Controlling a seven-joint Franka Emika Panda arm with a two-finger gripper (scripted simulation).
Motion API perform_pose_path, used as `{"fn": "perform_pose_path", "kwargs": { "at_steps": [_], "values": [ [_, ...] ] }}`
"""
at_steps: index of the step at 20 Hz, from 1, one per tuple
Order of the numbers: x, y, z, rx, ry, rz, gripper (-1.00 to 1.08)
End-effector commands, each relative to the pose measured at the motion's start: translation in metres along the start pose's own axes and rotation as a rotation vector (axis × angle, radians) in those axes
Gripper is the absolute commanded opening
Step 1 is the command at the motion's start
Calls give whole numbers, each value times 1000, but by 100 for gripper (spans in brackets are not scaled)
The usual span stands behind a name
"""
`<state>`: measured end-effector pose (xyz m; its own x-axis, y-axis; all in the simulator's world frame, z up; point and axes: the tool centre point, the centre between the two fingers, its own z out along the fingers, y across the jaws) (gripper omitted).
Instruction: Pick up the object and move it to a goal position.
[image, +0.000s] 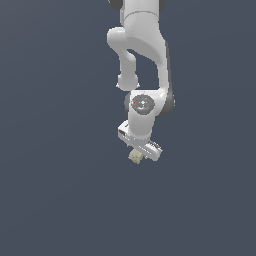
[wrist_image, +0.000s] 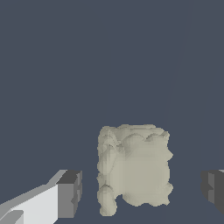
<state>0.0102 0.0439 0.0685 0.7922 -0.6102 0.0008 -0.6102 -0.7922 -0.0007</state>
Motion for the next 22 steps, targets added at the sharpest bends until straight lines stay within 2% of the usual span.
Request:
{"fn": "perform_pose_path", "kwargs": {
  "at_steps": [1, 8, 9, 22],
  "values": [
    [-1, 1, 14, -1, -1, 1, 100],
    [0, 0, 29, -1, -1, 2, 100],
    [0, 0, 29, -1, -1, 2, -100],
    [-1, -1, 26, 0, 0, 2, -100]
  ]
}}
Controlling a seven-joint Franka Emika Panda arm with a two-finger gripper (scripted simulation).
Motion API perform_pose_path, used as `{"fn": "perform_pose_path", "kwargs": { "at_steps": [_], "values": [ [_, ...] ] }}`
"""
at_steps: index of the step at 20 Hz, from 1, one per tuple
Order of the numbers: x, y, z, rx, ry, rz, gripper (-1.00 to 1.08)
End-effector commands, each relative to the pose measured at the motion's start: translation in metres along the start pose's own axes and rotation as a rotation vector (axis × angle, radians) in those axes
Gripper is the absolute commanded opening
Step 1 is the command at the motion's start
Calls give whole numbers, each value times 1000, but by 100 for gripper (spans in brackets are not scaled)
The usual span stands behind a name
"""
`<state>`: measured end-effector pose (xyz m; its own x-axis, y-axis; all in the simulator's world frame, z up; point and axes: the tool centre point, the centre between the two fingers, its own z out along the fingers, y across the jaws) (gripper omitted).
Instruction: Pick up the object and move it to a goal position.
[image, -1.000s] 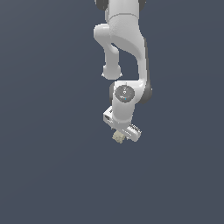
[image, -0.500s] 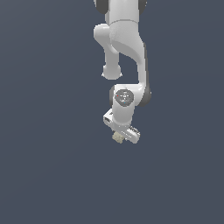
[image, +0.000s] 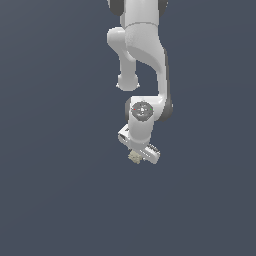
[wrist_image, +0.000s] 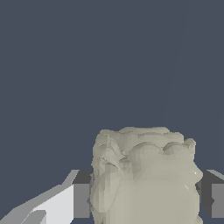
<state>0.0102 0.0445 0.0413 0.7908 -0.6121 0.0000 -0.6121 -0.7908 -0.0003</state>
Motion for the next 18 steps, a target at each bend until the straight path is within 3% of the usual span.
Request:
{"fn": "perform_pose_path", "kwargs": {
  "at_steps": [1, 10, 18],
  "values": [
    [-1, -1, -3, 0, 0, 0, -100],
    [-14, -6, -45, 1, 0, 0, -100],
    [-38, -17, -121, 0, 0, 1, -100]
  ]
}}
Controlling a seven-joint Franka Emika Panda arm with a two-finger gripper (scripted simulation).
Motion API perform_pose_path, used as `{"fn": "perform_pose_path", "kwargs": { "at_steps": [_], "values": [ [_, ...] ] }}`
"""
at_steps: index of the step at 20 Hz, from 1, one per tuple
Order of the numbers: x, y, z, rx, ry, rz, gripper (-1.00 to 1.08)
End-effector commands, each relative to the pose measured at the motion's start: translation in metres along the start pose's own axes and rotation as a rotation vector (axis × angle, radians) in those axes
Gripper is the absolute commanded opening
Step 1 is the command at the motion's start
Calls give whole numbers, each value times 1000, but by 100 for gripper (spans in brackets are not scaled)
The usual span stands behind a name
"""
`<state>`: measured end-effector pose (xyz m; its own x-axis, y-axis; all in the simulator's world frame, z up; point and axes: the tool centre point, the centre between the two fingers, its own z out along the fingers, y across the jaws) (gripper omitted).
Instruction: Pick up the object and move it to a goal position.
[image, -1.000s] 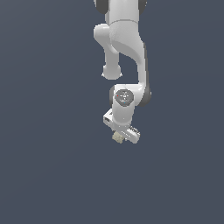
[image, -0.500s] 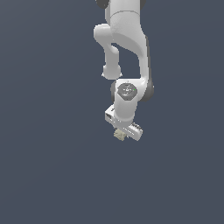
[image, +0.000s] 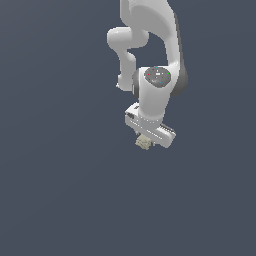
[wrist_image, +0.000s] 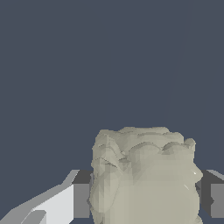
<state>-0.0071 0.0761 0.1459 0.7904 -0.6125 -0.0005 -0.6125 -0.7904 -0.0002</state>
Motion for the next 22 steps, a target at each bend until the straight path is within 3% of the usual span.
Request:
{"fn": "perform_pose_path", "kwargs": {
  "at_steps": [1, 22],
  "values": [
    [-9, -4, -29, 0, 1, 0, -100],
    [-80, -40, -268, -1, 2, 1, -100]
  ]
}}
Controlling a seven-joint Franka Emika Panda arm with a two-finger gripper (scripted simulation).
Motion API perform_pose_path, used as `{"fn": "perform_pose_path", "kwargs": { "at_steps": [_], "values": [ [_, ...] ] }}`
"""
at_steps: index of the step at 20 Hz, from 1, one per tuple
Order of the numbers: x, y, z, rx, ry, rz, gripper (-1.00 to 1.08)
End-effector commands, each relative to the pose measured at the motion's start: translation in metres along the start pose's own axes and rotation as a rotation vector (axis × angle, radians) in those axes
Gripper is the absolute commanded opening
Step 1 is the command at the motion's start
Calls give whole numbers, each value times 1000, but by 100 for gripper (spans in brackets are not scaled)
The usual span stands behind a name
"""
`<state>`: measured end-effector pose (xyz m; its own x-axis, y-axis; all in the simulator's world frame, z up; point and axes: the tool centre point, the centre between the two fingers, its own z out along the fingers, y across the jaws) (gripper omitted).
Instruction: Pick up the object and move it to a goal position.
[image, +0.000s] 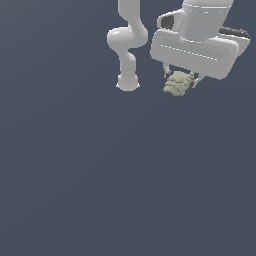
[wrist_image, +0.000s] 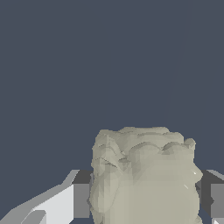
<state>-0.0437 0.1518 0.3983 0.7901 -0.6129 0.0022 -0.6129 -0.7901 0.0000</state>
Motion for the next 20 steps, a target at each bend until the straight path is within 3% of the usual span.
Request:
{"fn": "perform_pose_path", "kwargs": {
  "at_steps": [1, 10, 20],
  "values": [
    [-8, -4, -26, -1, -1, 0, -100],
    [-24, -16, -86, 0, -2, -1, -100],
    [-29, -21, -108, 0, -2, -1, -100]
  ]
}}
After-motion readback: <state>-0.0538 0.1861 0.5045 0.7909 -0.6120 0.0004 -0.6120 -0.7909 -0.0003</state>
